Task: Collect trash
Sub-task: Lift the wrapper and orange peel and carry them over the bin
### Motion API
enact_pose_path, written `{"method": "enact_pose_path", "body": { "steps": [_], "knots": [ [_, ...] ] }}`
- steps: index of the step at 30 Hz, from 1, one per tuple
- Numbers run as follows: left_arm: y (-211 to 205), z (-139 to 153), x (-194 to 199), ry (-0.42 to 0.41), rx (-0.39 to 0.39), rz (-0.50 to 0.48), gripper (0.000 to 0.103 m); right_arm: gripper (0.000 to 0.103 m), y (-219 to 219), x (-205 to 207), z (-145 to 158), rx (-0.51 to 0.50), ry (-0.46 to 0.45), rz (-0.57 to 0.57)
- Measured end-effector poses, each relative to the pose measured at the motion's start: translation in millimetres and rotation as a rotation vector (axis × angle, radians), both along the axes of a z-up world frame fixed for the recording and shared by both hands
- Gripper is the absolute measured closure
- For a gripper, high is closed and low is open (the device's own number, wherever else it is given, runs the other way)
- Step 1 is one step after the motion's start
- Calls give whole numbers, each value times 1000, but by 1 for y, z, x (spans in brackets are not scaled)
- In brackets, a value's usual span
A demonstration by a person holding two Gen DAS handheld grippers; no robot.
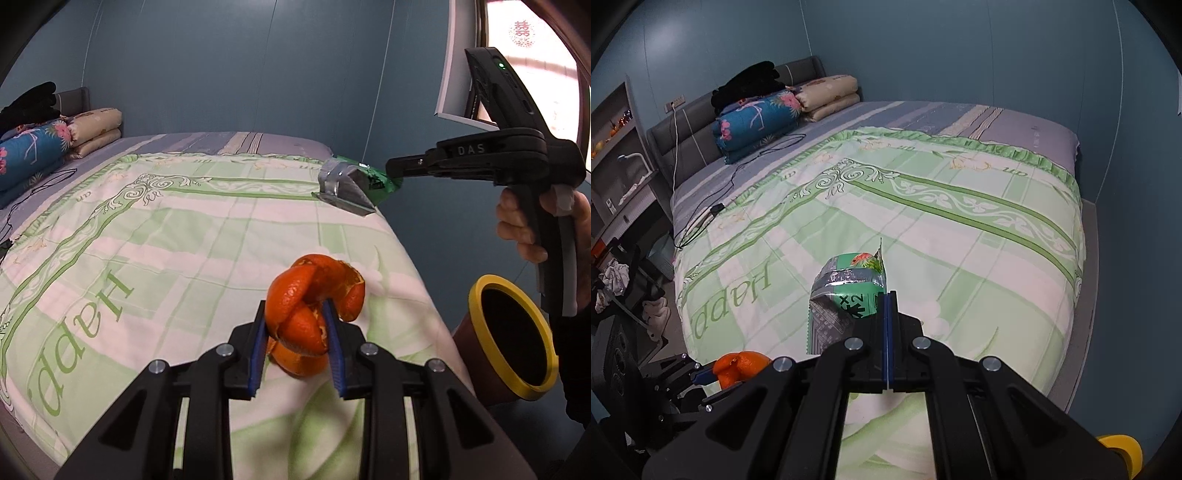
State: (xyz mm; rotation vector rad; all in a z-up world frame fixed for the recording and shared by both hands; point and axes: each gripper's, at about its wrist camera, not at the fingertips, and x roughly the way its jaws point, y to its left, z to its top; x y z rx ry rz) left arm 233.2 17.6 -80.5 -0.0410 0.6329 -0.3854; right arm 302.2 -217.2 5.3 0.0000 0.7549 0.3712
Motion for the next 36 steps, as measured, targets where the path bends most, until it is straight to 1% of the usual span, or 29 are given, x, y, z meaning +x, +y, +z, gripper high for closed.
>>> {"method": "enact_pose_path", "body": {
  "steps": [9,15,19,29,36],
  "knots": [
    [-5,23,-24,-40,-24,-12,76,103,-23,-37,25,38,-62,-12],
    [-20,41,-40,-65,-25,-25,76,103,-43,-58,35,61,-97,-34],
    [-35,56,-51,-86,-27,-54,76,103,-63,-74,40,70,-120,-62],
    [-87,89,-80,-163,-33,-167,76,103,-136,-124,40,84,-153,-196],
    [-128,101,-89,-189,-23,-259,76,103,-186,-154,36,91,-181,-316]
  ]
}}
